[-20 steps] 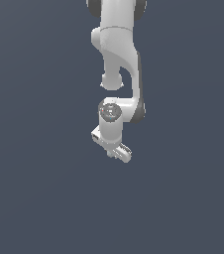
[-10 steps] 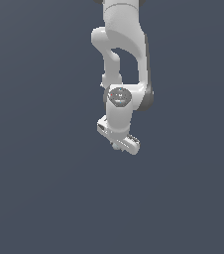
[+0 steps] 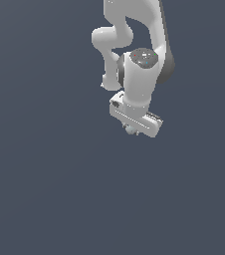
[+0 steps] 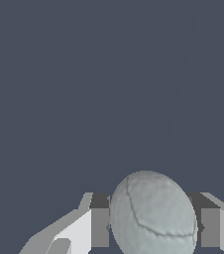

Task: Pick up the object and move it to a goal position.

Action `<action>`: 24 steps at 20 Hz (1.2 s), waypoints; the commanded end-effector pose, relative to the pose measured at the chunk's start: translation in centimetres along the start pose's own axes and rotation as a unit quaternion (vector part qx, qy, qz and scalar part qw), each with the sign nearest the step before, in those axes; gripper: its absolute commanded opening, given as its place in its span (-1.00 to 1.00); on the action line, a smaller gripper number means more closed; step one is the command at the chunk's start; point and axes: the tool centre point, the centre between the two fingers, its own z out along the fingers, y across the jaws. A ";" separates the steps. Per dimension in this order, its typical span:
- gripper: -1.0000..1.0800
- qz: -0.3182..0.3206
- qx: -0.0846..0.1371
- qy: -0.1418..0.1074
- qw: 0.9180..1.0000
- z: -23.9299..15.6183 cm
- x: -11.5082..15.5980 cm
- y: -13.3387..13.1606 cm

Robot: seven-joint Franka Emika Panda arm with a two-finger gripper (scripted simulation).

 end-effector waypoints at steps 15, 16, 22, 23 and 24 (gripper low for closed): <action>-1.00 0.001 -0.001 0.001 1.000 -18.3 -8.4 -5.3; -1.00 0.001 -0.001 0.001 1.000 -19.4 -8.8 -5.7; -1.00 0.000 -0.001 0.001 1.000 -24.6 -11.2 -7.4; -1.00 0.000 -0.001 0.001 1.000 -25.3 -11.5 -7.7; -1.00 0.000 -0.001 0.001 1.000 -25.9 -11.7 -7.9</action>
